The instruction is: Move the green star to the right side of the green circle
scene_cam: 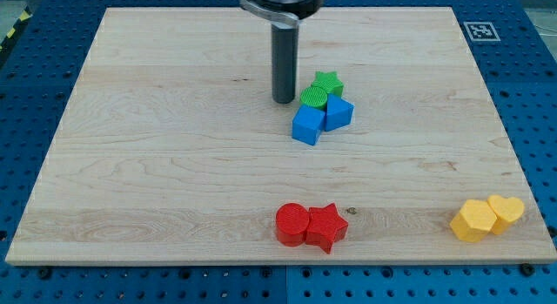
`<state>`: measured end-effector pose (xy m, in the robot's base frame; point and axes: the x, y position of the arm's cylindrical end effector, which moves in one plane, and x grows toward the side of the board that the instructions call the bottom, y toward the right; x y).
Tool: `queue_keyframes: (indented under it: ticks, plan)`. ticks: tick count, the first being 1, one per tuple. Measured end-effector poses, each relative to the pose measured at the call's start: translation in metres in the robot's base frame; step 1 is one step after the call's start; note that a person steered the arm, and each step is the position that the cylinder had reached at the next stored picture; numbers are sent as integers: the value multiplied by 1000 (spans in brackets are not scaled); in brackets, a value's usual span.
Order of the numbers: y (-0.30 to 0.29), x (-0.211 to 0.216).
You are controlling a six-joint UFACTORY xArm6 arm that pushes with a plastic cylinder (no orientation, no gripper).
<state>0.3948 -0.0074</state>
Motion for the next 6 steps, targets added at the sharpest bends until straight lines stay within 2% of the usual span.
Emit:
queue_keyframes:
  ticks: [1, 2, 3, 4, 5, 6]
  plan:
    - [-8, -28]
    - [12, -52]
    - [60, -51]
    - [85, -25]
    - [88, 5]
    - [91, -4]
